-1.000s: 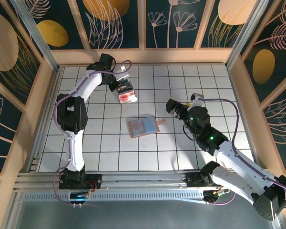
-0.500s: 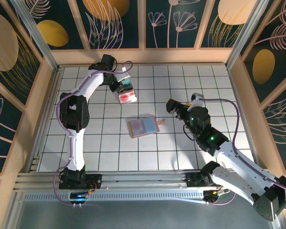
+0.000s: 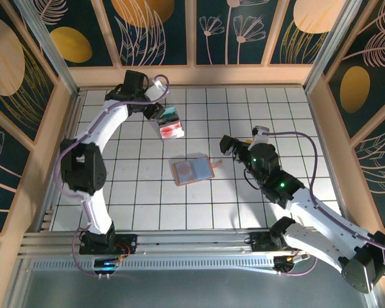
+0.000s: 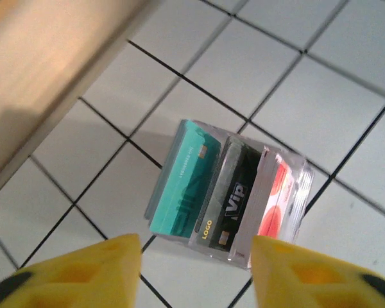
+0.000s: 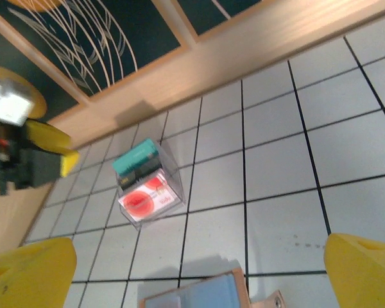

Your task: Take the credit cards out of the card holder

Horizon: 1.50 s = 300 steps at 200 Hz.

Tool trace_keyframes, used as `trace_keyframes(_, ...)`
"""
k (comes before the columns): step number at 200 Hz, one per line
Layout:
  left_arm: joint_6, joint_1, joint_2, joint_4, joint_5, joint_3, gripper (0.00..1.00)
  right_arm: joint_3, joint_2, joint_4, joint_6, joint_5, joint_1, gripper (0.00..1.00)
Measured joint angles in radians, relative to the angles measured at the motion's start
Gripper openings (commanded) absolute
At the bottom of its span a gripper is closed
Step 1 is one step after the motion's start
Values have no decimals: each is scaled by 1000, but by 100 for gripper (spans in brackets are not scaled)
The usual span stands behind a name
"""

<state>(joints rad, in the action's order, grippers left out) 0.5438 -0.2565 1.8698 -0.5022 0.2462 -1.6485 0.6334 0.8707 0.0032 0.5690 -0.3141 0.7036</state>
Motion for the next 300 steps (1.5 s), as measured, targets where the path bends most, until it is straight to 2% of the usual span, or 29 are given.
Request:
trace_keyframes(32,-135,-3,-252,207,-62,254,97,71,106,-57,-23,-3,53,93)
trace_keyframes(35,-161,-4,-272,226,-71,276,99,80,117,-65,-23,-5,58,92)
trace_keyframes(64,-316,-5,-443,365,-151,445,99,163,232,-138,-45,-19,122,88)
trace_keyframes(110,-650,-5,-694,534,-266,789,99,242,394,-238,-73,-21,226,79)
trace_keyframes(151,-903,-4,-898,576,-368,1045,99,290,549,-278,-93,24,282,72)
trace_keyframes(193,-1075,-9,-1058,562,-437,1177,99,359,702,-301,-100,106,303,65)
trace_keyframes(218,-1138,-64,-1098,512,-504,1213,99,393,769,-303,-90,175,292,59)
trace_keyframes(256,-1251,-254,-1054,445,-606,1239,99,400,822,-294,-75,290,245,54)
trace_keyframes(278,-1318,-334,-1004,438,-646,1258,99,431,864,-302,-74,297,235,51)
trace_keyframes(300,-1375,-352,-969,439,-657,1275,99,486,916,-307,-90,280,247,50)
